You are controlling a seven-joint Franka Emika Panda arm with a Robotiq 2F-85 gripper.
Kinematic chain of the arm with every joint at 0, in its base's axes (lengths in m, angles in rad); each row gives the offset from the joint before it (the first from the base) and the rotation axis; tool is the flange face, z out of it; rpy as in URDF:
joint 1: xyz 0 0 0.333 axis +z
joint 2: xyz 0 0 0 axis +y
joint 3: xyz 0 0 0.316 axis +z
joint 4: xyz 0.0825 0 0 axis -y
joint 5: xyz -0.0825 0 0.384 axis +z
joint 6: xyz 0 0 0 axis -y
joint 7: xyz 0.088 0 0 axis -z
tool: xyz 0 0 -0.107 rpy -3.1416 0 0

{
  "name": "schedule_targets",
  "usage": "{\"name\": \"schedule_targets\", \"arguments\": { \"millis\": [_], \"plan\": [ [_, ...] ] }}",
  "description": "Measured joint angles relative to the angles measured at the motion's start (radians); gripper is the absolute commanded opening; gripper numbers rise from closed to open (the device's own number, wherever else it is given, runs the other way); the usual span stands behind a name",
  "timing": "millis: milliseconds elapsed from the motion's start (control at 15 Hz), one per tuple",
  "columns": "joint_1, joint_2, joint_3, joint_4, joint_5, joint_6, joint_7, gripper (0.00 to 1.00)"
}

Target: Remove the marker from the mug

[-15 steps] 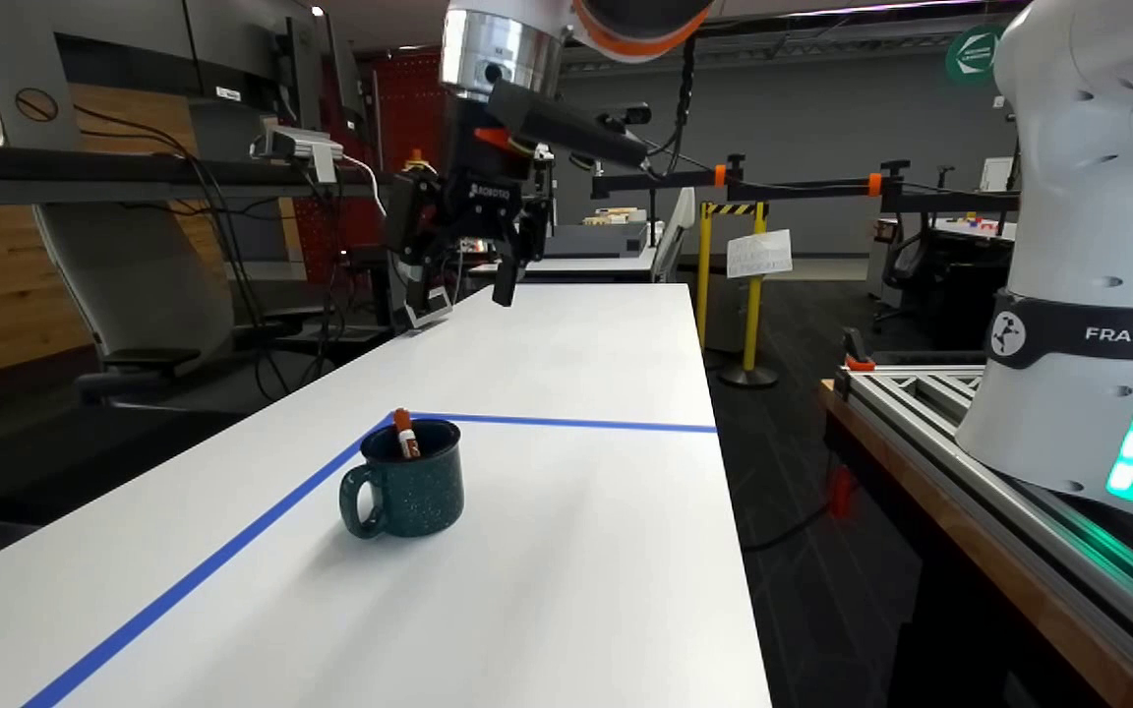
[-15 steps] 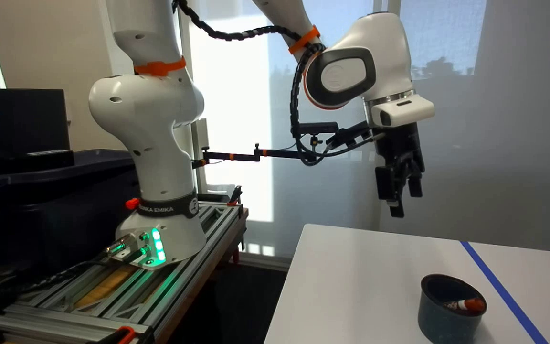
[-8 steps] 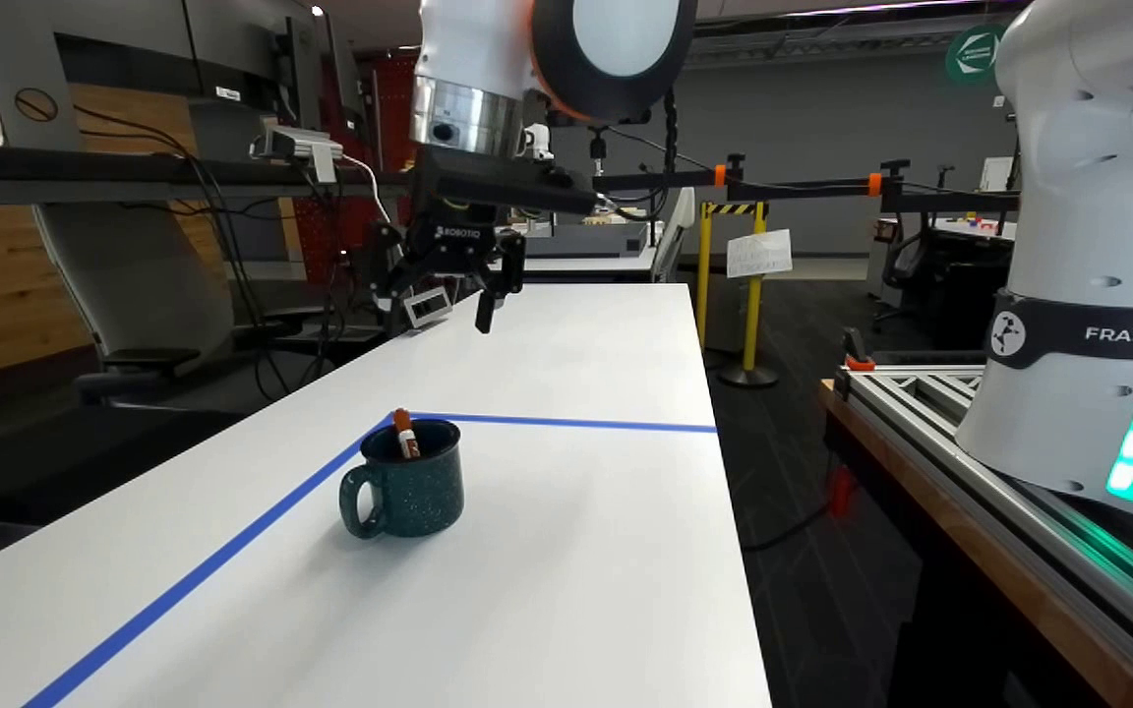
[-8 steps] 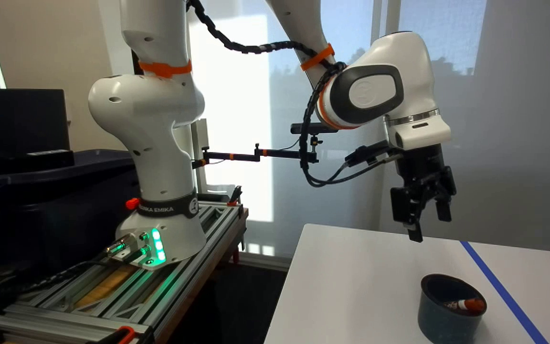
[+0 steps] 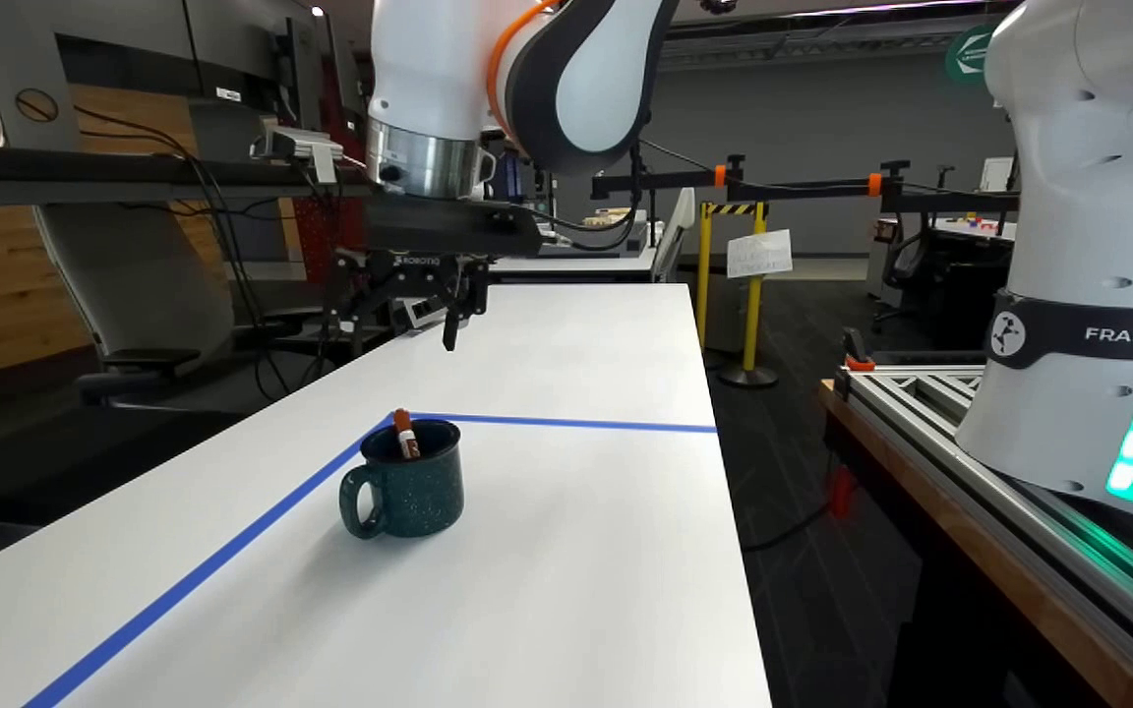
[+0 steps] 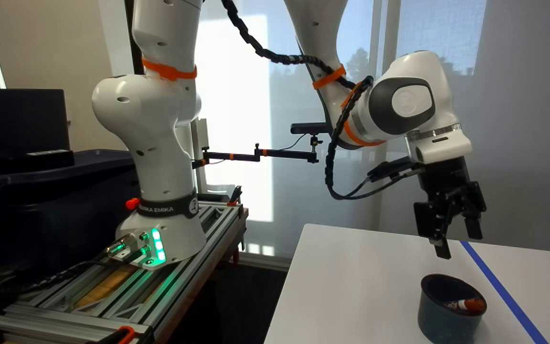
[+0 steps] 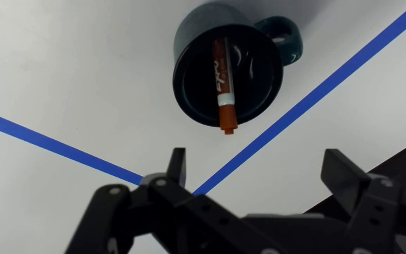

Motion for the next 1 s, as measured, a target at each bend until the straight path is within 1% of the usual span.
{"name": "schedule_targets", "arguments": {
  "millis": [67, 200, 267, 400, 467, 733, 1000],
  "plan": [
    [0.015, 0.019, -0.011, 0.016, -0.018, 0.0, 0.029, 0.7],
    [0.046, 0.055, -0.034, 0.048, -0.047, 0.0, 0.087, 0.75],
    [0.061, 0.072, -0.045, 0.062, -0.057, 0.0, 0.112, 0.69],
    [0.087, 0.102, -0.067, 0.086, -0.071, 0.0, 0.154, 0.7],
    [0.099, 0.116, -0.078, 0.096, -0.078, 0.0, 0.173, 0.69],
    [0.139, 0.162, -0.121, 0.125, -0.09, 0.0, 0.229, 0.68],
    [0.172, 0.197, -0.155, 0.139, -0.092, 0.0, 0.259, 0.66]
  ]
}}
